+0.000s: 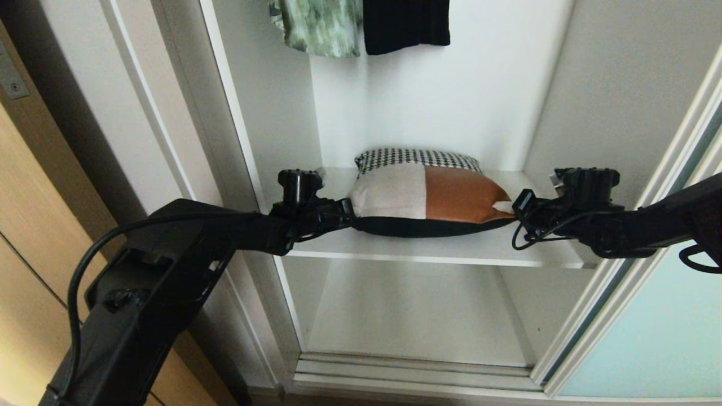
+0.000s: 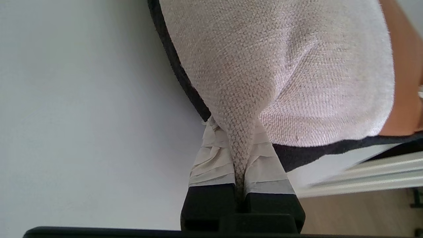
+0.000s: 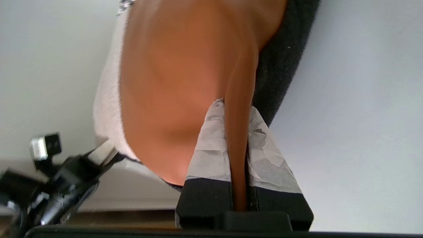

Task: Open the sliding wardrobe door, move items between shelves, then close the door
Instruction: Place the pillow on the lower shelf

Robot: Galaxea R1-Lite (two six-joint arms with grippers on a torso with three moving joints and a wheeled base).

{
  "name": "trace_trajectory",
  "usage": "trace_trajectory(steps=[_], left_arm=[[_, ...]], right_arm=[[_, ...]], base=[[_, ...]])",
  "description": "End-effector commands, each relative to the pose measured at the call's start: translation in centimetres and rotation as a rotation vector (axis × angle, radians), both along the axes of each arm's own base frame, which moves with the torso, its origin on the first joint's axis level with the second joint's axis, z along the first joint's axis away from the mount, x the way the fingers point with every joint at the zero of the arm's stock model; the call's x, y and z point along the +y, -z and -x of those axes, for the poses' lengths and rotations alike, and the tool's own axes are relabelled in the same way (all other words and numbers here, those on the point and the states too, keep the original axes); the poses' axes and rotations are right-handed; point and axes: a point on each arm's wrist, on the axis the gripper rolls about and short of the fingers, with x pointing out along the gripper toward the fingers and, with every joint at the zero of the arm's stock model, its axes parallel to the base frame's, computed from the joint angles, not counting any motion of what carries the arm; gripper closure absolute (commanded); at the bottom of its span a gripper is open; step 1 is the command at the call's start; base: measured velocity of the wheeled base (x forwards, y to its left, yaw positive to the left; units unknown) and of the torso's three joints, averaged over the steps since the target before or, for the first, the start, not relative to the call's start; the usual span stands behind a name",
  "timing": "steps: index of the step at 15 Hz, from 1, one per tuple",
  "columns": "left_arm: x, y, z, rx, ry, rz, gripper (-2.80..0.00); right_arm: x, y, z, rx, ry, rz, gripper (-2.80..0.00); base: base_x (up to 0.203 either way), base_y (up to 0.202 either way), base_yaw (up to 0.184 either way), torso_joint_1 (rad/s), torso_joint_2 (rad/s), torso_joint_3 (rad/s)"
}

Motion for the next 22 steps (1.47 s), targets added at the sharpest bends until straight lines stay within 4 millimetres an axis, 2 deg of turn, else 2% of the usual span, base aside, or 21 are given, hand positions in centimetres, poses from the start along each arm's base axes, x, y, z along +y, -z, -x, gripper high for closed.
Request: trace_trajectory(steps=[1, 4, 6, 9, 12, 16, 22], left_arm=[[-0.3, -3.7, 1.8, -0.011, 0.005, 0.006, 0.0], [-0.3, -5.4, 4.3, 0.017, 0.01, -0.009, 0.0], [-0.5, -6.4, 6.2, 0.026, -0.058, -0.035, 0.0], [-0.4, -8.2, 9.9, -0.001, -0.093, -0.04, 0.0], [0.3, -11.1, 14.7, -0.053, -0.076, -0.017, 0.0], [1.9, -12.4, 20.8, -0.069, -0.038, -0.011, 0.0], [4.0, -13.6, 27.8, -0.145, 0.009, 0.024, 0.0]], right_arm=[[0.2, -1.0, 1.6, -0.031, -0.025, -0.005, 0.0], [1.3, -3.3, 4.6, -0.09, -0.051, 0.001, 0.0], [1.8, -5.2, 7.0, -0.117, -0.063, 0.002, 0.0], [2.7, -8.6, 11.7, -0.166, -0.088, 0.002, 0.0], [3.5, -11.7, 16.8, -0.191, -0.116, 0.001, 0.0], [4.4, -13.3, 22.7, -0.189, -0.16, -0.001, 0.0], [4.1, -13.8, 30.4, -0.145, -0.178, -0.002, 0.0]], base=[[0.0, 0.0, 0.0, 0.0, 0.0, 0.0], [0.0, 0.0, 0.0, 0.0, 0.0, 0.0], [0.0, 0.0, 0.0, 0.0, 0.0, 0.0], [0.0, 0.0, 0.0, 0.0, 0.0, 0.0], [0.0, 0.0, 0.0, 0.0, 0.0, 0.0], [0.0, 0.0, 0.0, 0.0, 0.0, 0.0], [0.0, 0.0, 0.0, 0.0, 0.0, 0.0]])
